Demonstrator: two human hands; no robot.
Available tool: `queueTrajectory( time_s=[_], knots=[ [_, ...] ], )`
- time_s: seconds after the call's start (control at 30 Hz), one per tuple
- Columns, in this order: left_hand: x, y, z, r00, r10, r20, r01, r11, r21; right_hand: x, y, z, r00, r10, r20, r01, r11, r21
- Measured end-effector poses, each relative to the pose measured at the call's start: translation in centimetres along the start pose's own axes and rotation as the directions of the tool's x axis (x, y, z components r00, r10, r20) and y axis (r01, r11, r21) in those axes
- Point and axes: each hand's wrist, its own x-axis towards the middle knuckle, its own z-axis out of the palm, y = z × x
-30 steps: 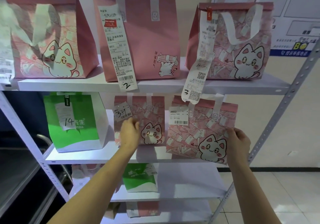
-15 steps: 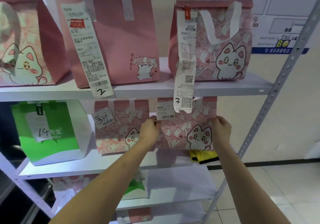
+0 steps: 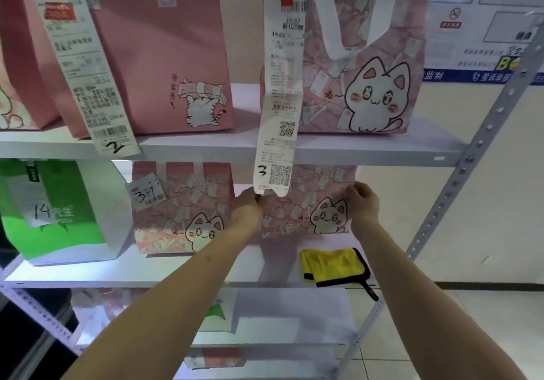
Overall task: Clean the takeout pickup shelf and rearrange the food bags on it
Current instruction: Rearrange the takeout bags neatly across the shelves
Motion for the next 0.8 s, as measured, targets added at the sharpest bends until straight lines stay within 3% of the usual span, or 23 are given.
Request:
queueTrajectory(
  time_s=[0.23, 0.8],
  knots=[
    [2.2, -5.1, 4.4, 0.996, -0.09, -0.002, 0.089, 0.995, -0.049, -0.5, 3.3, -1.4, 0.997, 0.041, 0.061, -0.041, 0.999, 0.002],
    [-2.6, -2.4, 3.5, 0.992, -0.102, -0.073, 0.099, 0.994, -0.048, -2.5, 4.5, -3.0, 0.995, 0.044, 0.093, -0.054, 0.993, 0.102]
  ],
)
